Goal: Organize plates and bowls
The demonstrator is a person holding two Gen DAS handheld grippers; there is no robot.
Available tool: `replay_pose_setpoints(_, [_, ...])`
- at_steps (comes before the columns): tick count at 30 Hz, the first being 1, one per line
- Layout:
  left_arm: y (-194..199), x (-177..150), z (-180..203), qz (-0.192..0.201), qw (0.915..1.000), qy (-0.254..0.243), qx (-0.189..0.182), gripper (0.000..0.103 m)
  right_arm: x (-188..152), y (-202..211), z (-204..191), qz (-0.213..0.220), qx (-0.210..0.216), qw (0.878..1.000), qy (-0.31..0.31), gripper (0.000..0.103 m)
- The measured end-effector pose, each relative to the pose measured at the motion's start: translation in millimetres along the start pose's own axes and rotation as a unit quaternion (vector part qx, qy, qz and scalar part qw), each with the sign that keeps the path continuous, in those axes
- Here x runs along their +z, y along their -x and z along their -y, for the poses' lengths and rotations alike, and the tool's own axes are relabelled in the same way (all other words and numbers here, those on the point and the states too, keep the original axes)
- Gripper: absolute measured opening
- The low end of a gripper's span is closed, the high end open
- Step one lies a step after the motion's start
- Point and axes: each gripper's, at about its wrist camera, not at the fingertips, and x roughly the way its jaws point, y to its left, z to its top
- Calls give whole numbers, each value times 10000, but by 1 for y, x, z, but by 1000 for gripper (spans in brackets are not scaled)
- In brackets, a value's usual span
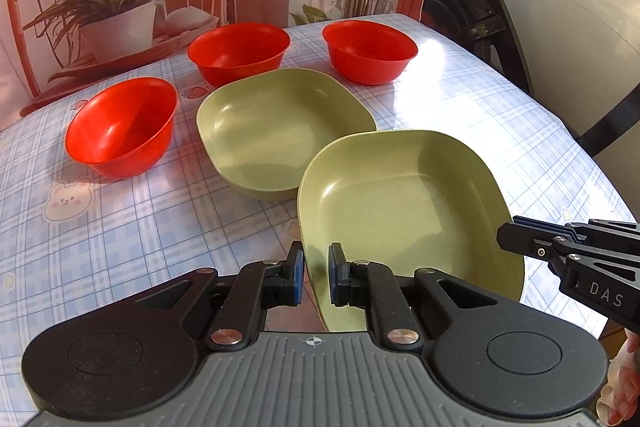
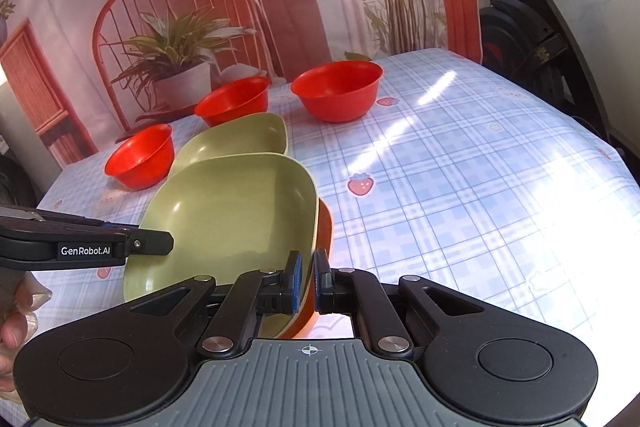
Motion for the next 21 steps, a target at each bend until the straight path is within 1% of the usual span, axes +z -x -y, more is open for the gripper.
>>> replay_pose_setpoints(4, [4, -7, -5, -77, 9999, 65, 6, 13, -2, -2, -2, -63, 39, 10000, 22, 7])
replay_pose_setpoints(8, [6, -16, -12, -159, 9995, 290, -15, 13, -5, -3, -7, -111, 104, 9999, 69, 7])
replay_pose_setpoints(14, [8, -19, -13, -104, 9994, 334, -13, 14, -5, -4, -9, -124, 85, 9998, 122, 7])
replay_pose_setpoints(17, [8, -19, -13, -82, 9994, 339, -59, 14, -5, -2, -10, -81, 49, 9998, 186, 11])
replay_pose_setpoints(18, [9, -20, -13, -44, 9994, 327, -60, 14, -4, 0, -11, -48, 39, 9997, 233, 14])
replay_pose_setpoints(21, [17, -21, -11, 146, 9995, 267, -55, 15, -4, 1, -13, -22, 35, 9995, 304, 18])
